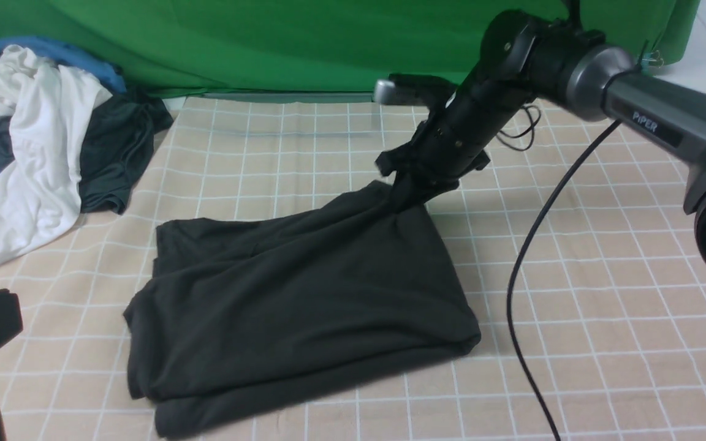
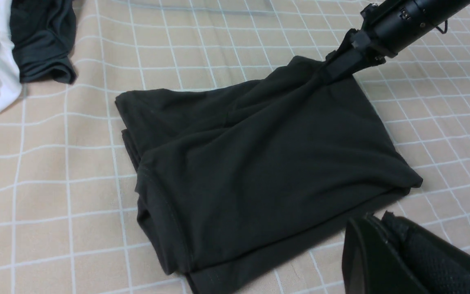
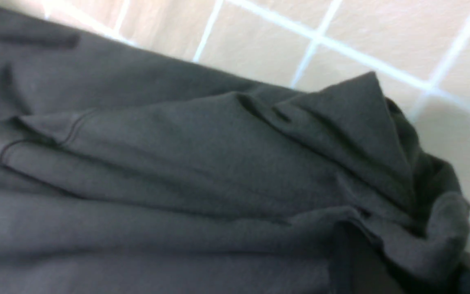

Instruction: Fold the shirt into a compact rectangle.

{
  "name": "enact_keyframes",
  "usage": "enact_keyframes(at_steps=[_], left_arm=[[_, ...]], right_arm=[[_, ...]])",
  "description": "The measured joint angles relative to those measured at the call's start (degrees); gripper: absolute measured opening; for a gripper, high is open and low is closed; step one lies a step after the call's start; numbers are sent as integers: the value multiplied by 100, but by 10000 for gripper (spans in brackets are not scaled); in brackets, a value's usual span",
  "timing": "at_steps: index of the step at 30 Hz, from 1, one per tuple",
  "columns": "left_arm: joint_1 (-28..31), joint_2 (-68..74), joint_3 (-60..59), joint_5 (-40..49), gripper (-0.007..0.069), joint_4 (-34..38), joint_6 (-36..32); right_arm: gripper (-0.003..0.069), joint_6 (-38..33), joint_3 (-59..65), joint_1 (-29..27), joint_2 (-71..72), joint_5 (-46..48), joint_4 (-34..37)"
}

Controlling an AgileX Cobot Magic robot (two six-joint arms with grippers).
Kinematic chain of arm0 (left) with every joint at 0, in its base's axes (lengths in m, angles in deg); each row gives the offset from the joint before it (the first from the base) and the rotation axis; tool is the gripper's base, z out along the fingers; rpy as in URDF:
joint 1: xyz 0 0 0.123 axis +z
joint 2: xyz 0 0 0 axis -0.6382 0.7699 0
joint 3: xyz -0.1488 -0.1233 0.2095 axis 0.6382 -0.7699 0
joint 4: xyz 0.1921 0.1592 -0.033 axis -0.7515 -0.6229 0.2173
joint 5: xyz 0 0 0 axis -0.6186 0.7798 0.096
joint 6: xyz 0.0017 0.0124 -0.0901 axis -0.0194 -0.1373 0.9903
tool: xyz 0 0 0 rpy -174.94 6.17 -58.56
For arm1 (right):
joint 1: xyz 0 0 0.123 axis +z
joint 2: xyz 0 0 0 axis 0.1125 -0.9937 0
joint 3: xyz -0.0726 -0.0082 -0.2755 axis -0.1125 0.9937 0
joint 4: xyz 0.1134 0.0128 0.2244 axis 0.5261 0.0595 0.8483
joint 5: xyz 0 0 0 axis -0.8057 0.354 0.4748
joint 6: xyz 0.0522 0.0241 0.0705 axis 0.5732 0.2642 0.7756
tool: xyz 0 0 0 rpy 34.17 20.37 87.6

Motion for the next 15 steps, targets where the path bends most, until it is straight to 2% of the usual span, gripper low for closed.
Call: enact_keyframes(at_steps=[7, 15], left_arm=[[0, 0, 0, 40, 19, 0, 0], [0, 0, 0, 41, 19, 24, 18]], right_arm=[[161, 389, -220, -601, 86, 552, -619], [161, 455, 296, -844, 358, 576, -1177]])
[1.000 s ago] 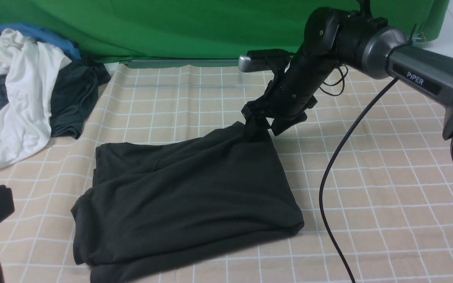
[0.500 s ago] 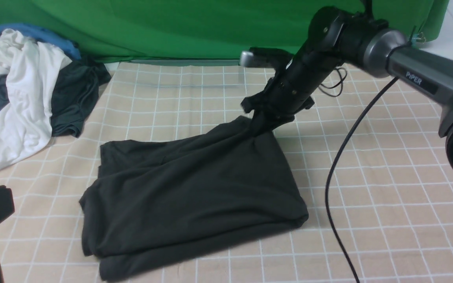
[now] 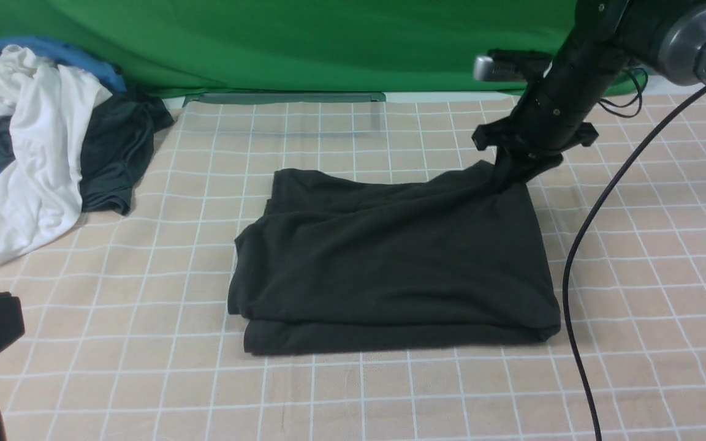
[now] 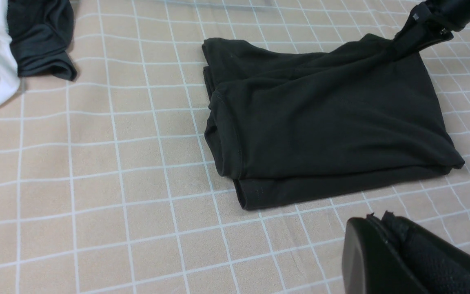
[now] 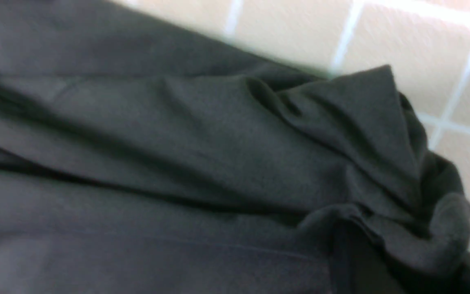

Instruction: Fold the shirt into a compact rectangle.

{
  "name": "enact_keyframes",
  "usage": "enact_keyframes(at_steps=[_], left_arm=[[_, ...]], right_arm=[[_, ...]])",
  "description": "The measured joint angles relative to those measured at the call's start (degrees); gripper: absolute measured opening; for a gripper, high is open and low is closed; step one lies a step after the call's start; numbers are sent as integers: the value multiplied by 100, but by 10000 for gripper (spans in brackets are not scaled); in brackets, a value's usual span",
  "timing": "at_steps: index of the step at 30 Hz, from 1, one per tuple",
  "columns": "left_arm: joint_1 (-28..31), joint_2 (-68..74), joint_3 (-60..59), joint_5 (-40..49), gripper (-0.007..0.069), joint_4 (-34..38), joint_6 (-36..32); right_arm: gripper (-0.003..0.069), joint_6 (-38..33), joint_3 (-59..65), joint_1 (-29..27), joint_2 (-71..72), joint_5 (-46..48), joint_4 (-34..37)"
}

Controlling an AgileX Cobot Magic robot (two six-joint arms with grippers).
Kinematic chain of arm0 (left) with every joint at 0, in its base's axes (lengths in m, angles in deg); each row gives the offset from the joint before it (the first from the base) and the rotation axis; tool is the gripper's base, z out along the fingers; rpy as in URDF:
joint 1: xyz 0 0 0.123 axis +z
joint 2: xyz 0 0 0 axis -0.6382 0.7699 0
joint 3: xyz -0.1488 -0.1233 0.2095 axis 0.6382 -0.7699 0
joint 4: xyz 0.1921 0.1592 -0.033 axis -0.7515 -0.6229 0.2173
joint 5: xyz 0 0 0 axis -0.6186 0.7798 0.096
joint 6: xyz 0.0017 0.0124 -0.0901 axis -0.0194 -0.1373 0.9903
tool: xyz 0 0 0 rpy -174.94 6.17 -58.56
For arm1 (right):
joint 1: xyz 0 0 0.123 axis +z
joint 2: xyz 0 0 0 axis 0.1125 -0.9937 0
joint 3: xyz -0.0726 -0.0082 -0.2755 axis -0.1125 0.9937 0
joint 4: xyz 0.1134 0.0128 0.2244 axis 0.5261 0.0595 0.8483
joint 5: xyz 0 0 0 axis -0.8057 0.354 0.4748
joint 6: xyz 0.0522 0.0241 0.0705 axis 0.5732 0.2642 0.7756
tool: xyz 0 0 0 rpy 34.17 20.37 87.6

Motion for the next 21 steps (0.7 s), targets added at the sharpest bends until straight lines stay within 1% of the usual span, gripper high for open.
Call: enact_keyframes(at_steps=[2, 3, 4, 8, 10, 11, 12, 13, 15, 16, 17, 18, 19, 21], left_arm=[[0, 0, 0, -53, 19, 18, 6], [0, 0, 0, -108, 19, 18, 6], [0, 0, 0, -115, 19, 18, 6], [0, 0, 0, -215, 19, 18, 6], [0, 0, 0, -215, 19, 18, 6], [0, 0, 0, -217, 19, 18, 6], [0, 0, 0, -217, 19, 18, 6], [0, 0, 0, -222, 19, 11, 6], [0, 0, 0, -222, 19, -13, 6], [0, 0, 0, -229, 19, -26, 6], [0, 0, 0, -236, 19, -24, 6], [0, 0, 0, -236, 19, -24, 6], [0, 0, 0, -270, 19, -24, 6], [0, 0, 0, -384, 19, -24, 6]], right_arm=[[165, 74, 32, 0, 0, 7, -81], [189, 120, 32, 0, 6, 13, -104], [195, 127, 32, 0, 8, 12, -109], [402, 62, 53, 0, 206, 12, -430], [431, 37, 77, 0, 433, 12, -556], [426, 16, 109, 0, 637, 13, -600], [402, -3, 195, 0, 957, 0, -636], [358, -15, 282, 0, 1213, -18, -657], [216, -91, 636, 0, 2042, -49, -707], [186, -99, 749, 0, 2289, -49, -716], [101, -111, 991, 0, 2793, -45, -776], [65, -111, 1208, 0, 3221, -74, -823], [46, -111, 1450, -3, 3654, -184, -863], [36, -115, 2019, -8, 4533, -616, -898]])
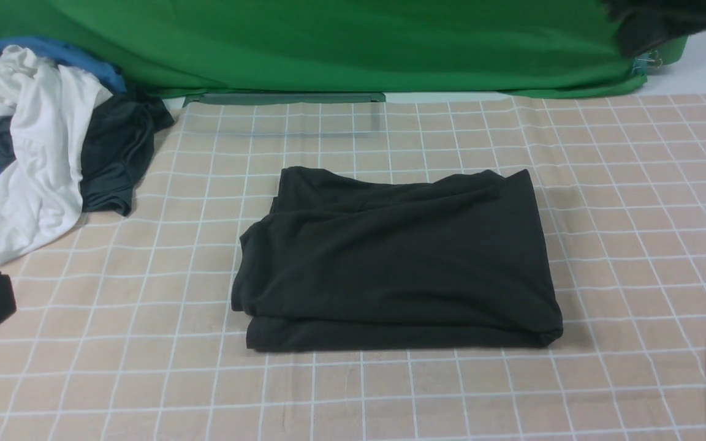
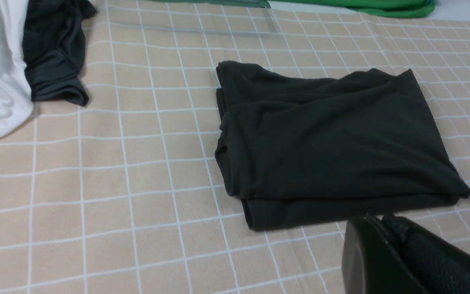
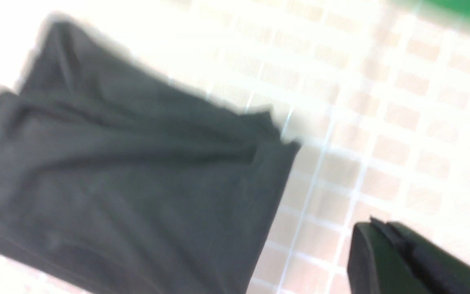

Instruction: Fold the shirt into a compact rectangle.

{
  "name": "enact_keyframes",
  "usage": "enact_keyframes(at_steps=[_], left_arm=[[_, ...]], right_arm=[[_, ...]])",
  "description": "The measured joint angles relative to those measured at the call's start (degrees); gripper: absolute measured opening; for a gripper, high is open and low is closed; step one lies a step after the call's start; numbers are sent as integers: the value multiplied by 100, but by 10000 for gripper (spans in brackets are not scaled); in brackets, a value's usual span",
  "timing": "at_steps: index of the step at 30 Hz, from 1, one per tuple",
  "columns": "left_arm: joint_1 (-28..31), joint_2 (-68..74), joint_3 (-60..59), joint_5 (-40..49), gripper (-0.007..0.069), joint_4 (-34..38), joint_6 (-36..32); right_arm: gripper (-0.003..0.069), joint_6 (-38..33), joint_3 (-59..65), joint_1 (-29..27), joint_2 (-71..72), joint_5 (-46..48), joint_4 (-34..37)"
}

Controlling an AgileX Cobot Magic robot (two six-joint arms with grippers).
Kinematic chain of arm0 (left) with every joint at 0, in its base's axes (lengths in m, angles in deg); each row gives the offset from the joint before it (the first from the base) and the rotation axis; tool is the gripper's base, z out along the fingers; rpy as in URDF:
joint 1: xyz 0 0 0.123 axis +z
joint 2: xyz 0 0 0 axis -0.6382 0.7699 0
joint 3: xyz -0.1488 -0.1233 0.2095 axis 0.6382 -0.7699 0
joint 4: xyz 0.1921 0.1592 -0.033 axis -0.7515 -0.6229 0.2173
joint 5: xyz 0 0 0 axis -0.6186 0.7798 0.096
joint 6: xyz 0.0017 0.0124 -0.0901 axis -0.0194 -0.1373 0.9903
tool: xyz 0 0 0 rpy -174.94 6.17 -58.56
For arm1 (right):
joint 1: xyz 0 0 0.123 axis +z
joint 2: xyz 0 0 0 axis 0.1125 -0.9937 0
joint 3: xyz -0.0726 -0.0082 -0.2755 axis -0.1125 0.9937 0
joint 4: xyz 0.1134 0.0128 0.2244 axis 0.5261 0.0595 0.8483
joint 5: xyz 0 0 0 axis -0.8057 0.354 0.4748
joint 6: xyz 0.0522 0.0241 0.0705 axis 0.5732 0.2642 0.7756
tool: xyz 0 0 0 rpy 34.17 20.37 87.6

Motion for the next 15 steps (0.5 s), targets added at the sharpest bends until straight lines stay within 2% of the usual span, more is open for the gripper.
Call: enact_keyframes(at_steps=[7, 10, 11, 12, 15], left_arm=[[0, 0, 0, -375, 19, -5, 0], [0, 0, 0, -516, 19, -84, -26], [0, 0, -3, -532, 19, -102, -31], [0, 0, -21, -562, 19, -120, -30], [0, 0, -102, -619, 19, -169, -42]], right_arm=[[36, -45, 2240, -13, 2444, -1920, -40], [36, -113, 4063, -9, 3923, -3695, -40], [36, -117, 4263, -9, 4075, -3896, -44], [36, -125, 4933, -9, 4583, -4597, -50], [36, -154, 6032, -14, 5449, -5687, -55]])
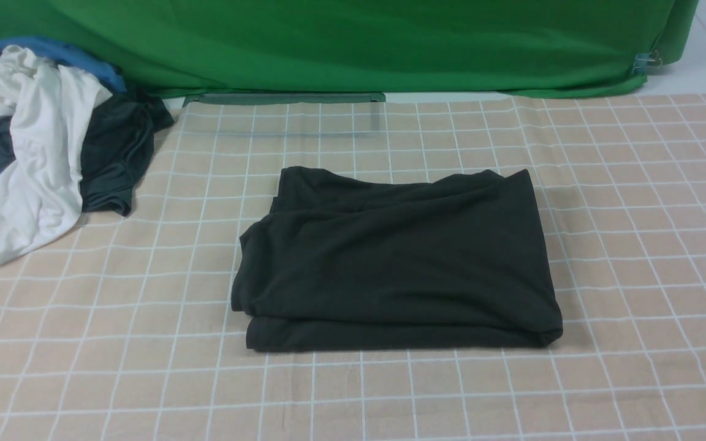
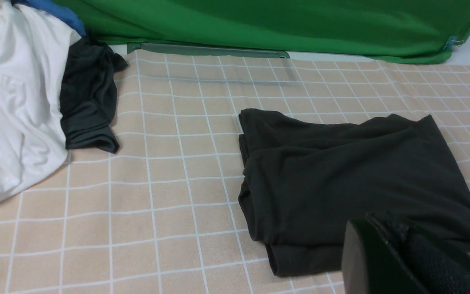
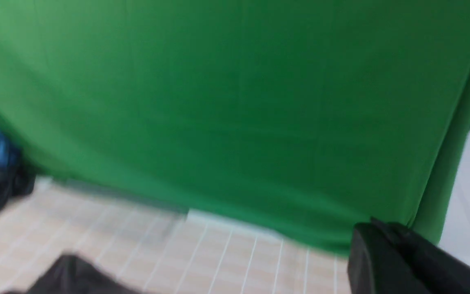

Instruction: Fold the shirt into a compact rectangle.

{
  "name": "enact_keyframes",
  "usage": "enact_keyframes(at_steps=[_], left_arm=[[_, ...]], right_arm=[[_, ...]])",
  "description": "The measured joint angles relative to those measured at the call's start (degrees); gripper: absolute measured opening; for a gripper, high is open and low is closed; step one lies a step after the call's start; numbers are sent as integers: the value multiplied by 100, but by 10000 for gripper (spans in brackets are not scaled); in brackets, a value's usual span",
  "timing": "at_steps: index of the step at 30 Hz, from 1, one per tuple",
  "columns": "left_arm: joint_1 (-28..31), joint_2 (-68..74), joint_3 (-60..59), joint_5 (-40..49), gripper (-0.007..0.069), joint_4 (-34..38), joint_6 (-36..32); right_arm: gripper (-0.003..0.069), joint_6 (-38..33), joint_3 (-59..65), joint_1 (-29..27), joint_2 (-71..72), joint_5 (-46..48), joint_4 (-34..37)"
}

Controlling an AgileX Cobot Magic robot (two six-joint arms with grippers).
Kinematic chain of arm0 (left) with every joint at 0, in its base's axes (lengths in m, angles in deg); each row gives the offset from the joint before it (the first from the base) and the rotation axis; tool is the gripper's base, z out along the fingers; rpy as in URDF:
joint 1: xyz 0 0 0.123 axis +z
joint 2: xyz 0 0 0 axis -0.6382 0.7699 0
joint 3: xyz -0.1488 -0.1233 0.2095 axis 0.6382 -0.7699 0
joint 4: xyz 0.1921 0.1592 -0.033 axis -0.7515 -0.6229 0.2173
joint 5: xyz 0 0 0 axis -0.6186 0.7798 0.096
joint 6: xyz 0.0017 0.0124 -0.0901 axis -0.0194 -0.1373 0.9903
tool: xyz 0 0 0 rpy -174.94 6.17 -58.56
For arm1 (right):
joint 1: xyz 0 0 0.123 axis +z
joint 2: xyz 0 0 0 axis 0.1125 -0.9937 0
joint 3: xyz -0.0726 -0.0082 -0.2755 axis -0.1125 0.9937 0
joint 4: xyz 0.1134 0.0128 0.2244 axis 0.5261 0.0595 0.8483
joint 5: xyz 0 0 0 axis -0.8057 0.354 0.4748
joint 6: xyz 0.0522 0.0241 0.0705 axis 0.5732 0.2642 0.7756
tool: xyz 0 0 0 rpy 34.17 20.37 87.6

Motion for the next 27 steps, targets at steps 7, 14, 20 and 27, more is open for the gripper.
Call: enact_keyframes(at_steps=[7, 14, 20, 27], left_arm=[[0, 0, -273, -305, 19, -26, -7], [0, 0, -330, -704, 19, -34, -7], [0, 0, -336, -868, 19, -39, -7], [0, 0, -347, -868, 19, -39, -7]], right_arm=[[43, -453, 1509, -6, 1289, -1528, 0], [115, -466, 1580, -6, 1539, -1675, 0], [136, -455, 1580, -6, 1539, -1675, 0], [144, -455, 1580, -6, 1539, -1675, 0]])
